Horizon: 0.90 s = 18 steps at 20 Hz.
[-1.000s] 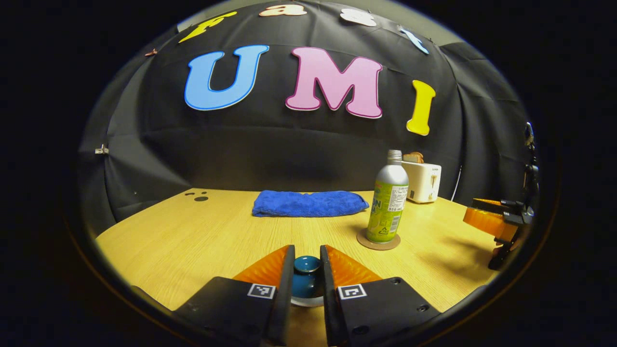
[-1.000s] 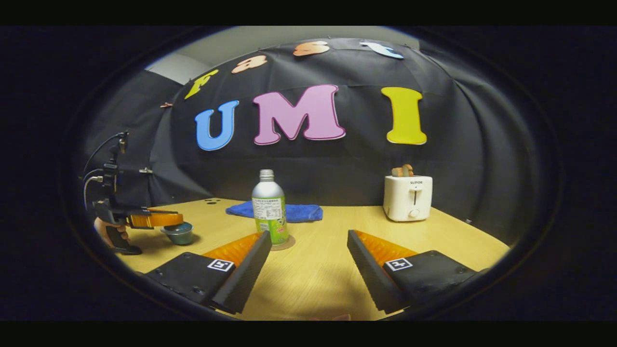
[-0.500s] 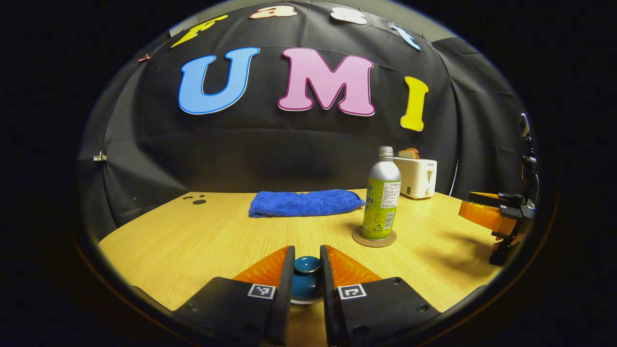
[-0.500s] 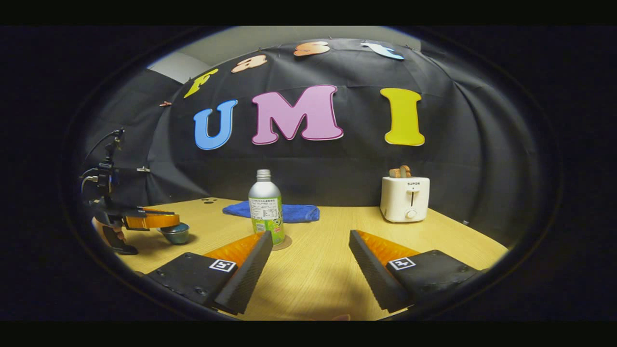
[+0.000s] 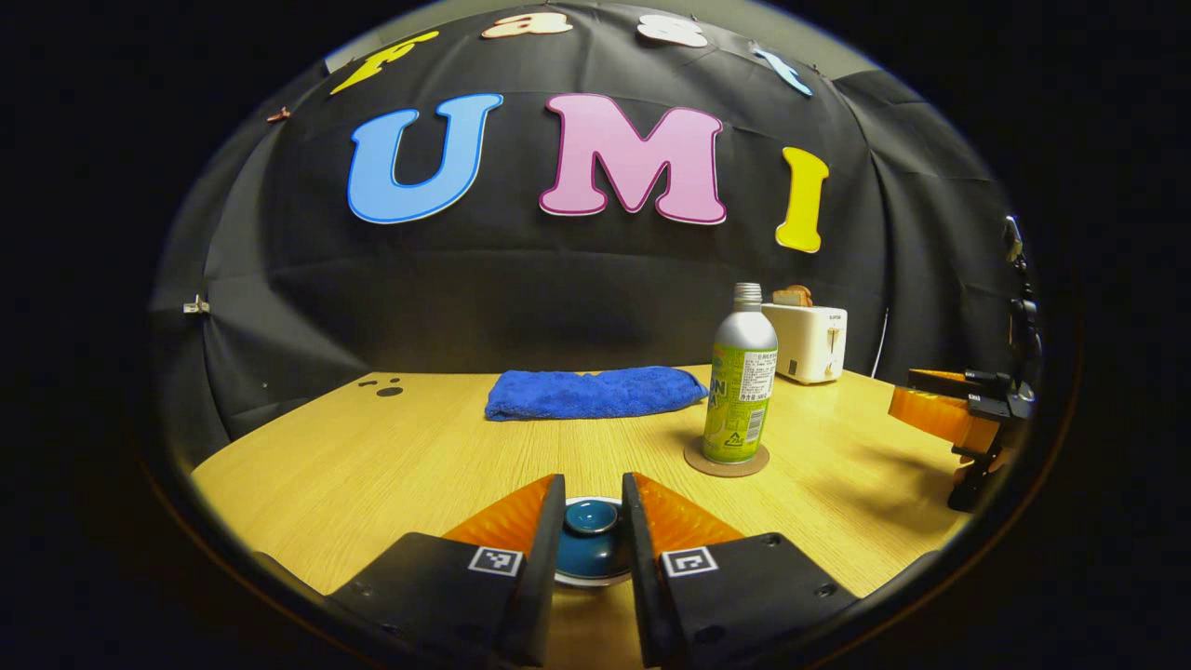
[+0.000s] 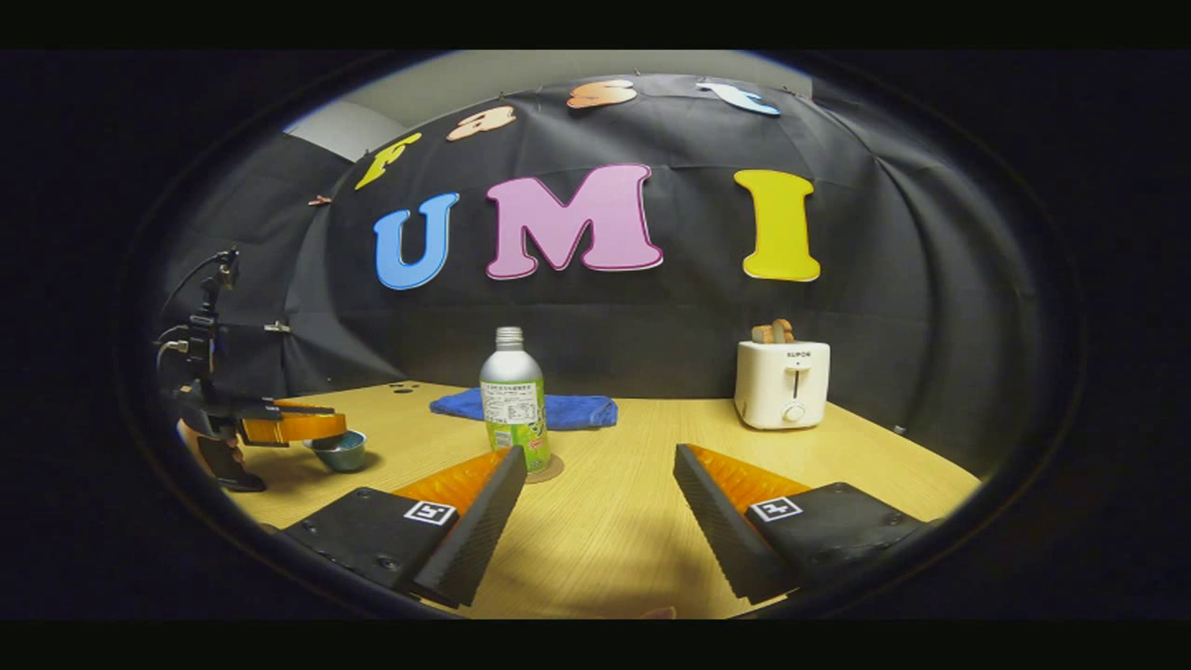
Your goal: Open the teacup lid with one hand, grasp the water bottle and pour water into the teacup with the other hand; after pouring, place the water bottle on the coaster and then close the teacup lid.
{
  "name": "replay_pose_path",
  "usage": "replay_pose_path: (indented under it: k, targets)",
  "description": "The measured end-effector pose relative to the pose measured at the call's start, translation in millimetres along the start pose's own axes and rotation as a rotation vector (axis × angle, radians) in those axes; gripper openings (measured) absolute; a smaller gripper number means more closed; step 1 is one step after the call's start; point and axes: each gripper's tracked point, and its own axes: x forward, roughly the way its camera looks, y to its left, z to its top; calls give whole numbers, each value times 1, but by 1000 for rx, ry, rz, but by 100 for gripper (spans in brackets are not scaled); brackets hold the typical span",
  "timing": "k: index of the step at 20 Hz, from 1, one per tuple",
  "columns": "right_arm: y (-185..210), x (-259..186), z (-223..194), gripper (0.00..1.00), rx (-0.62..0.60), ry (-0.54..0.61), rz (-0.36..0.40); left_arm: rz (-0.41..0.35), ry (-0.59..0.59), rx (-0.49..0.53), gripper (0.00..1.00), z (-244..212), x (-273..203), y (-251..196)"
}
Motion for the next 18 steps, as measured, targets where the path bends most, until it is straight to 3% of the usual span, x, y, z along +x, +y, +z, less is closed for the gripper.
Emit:
replay_pose_path:
  k: [1,2,3,6,10,13,15,18]
  targets:
    - [0,0,0,99,0,0,0,-2,-7,4,46,1,-1,-1]
    - [0,0,0,99,0,0,0,-3,-17,10,46,2,-3,-2]
    - [0,0,0,99,0,0,0,-2,-32,17,58,4,-5,-2]
    - [0,0,0,98,0,1,-1,17,-86,44,76,11,-11,-2]
    - [0,0,0,98,0,2,-1,47,-148,1,86,18,-20,7]
    - [0,1,0,98,0,2,-1,38,-145,1,87,16,-22,4]
    - [0,1,0,99,0,3,-1,60,-145,0,96,16,-23,9]
    - [0,0,0,99,-1,2,0,101,-144,-4,96,16,-24,14]
